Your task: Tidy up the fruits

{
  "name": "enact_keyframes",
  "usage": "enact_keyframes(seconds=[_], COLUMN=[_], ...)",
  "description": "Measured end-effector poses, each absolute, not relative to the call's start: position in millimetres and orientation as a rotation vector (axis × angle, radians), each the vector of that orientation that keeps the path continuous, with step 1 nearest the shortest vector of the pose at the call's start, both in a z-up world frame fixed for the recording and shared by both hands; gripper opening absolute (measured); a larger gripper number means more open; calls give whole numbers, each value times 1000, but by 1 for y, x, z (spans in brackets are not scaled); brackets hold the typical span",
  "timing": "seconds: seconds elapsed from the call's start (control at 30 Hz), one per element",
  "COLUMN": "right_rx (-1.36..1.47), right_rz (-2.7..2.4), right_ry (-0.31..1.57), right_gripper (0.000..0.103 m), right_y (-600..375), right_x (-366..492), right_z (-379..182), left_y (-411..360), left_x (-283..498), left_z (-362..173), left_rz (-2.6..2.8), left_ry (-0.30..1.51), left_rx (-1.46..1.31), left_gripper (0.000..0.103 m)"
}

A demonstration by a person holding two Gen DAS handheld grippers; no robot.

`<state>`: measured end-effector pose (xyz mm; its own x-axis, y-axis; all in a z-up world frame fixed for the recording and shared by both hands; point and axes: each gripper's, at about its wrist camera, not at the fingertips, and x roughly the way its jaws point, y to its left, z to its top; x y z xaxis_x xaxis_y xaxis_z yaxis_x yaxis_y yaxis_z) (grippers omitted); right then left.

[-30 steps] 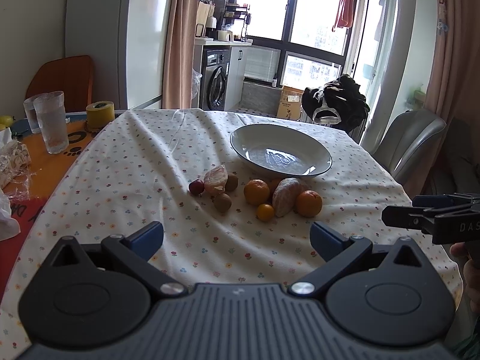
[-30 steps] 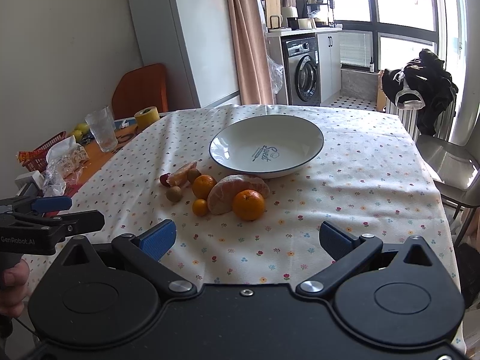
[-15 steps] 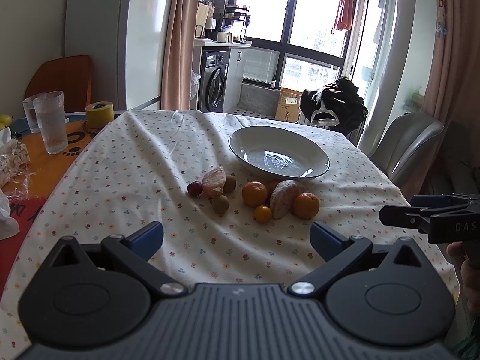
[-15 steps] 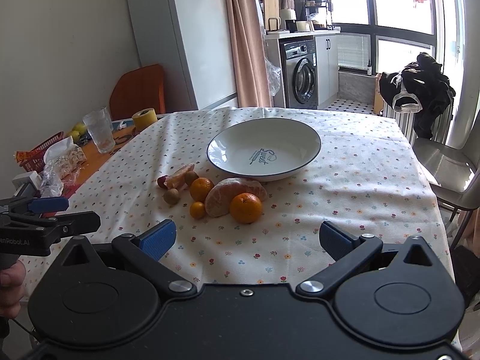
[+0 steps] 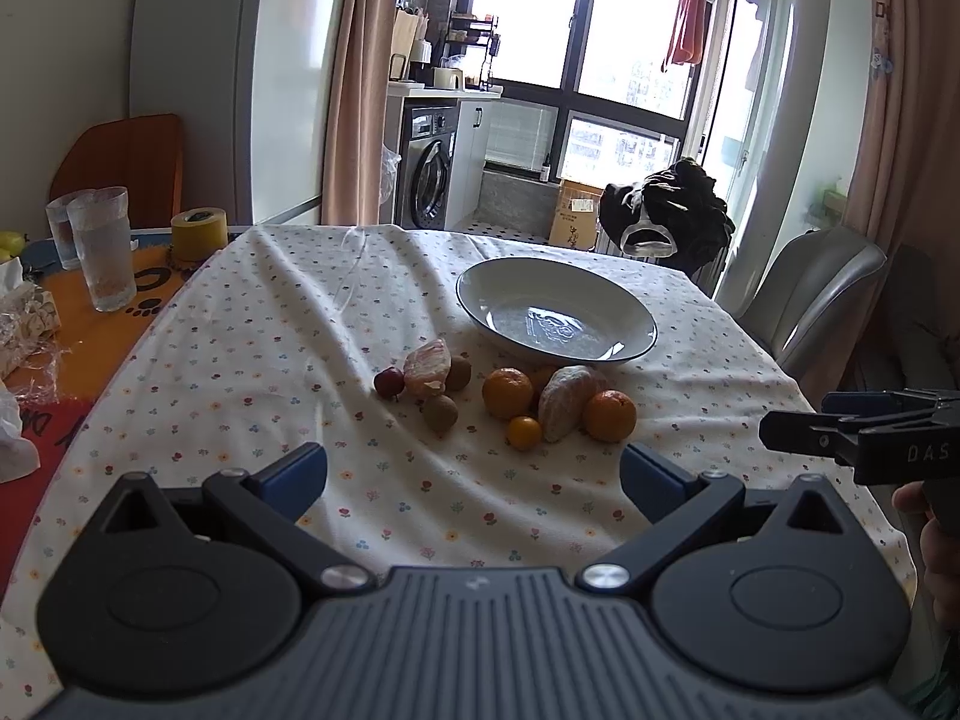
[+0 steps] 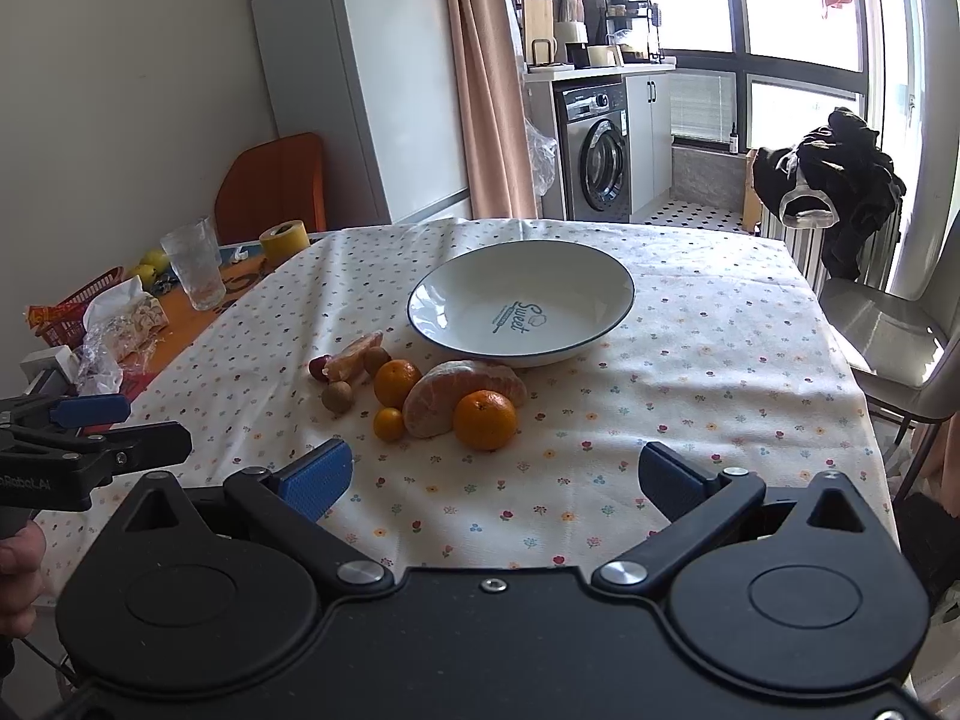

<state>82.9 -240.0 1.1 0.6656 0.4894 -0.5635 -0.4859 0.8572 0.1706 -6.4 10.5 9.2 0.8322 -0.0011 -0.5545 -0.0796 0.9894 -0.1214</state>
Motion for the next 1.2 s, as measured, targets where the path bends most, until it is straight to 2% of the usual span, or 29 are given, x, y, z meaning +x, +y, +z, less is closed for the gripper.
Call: enact_keyframes(seconds=[0.7,1.2], right_rx=[5,-15], right_rz=[549,547], right_ry=[632,637], right_gripper=[103,103], right_y=[-242,-238], right_x=[87,111], right_z=[1,-19], left_y=[13,8], left_x=[-7,14], left_z=[13,0], left_rz=[43,57], left_ry=[569,579], left_rx=[-151,-149], left_gripper=[103,103])
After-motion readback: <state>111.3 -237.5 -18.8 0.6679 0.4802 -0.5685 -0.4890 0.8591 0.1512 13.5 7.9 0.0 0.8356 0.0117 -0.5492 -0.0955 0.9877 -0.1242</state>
